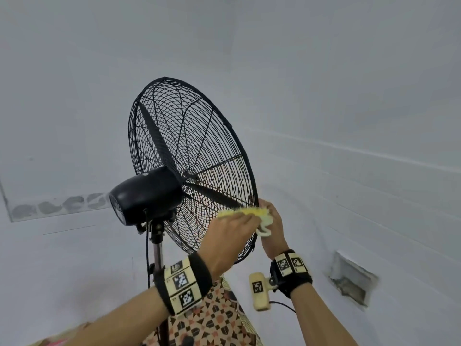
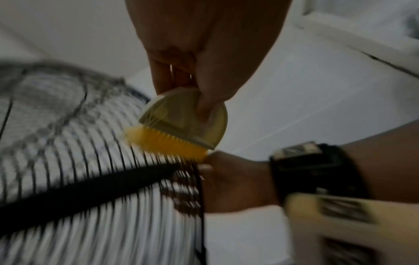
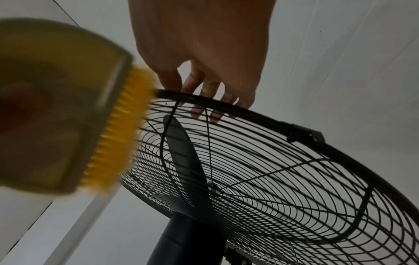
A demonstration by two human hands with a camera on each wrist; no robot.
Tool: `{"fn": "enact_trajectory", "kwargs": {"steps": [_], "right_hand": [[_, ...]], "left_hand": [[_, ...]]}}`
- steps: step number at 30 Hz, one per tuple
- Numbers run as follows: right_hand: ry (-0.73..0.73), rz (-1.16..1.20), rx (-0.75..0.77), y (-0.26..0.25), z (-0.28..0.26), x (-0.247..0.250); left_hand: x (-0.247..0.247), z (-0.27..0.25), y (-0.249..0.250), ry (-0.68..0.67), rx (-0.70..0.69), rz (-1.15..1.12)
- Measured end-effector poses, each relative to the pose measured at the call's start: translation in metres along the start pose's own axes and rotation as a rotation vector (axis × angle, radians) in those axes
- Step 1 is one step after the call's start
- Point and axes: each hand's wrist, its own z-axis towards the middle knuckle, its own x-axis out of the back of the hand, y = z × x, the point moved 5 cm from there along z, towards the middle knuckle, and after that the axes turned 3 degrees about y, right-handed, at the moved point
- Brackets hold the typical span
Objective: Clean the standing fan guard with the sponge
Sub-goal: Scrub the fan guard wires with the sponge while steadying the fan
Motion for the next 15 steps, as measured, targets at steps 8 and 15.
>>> {"fn": "enact_trajectory", "kwargs": {"steps": [8, 15], "right_hand": [[0.069, 0.04, -0.034, 0.0, -0.003, -0.004], [0.096, 0.031, -0.024, 0.005, -0.001, 0.001]], "left_hand": [[0.055, 0.059, -0.045, 0.222, 0.134, 0.081], [-0.017, -0.002, -0.015, -0.175, 0.167, -0.13]]}}
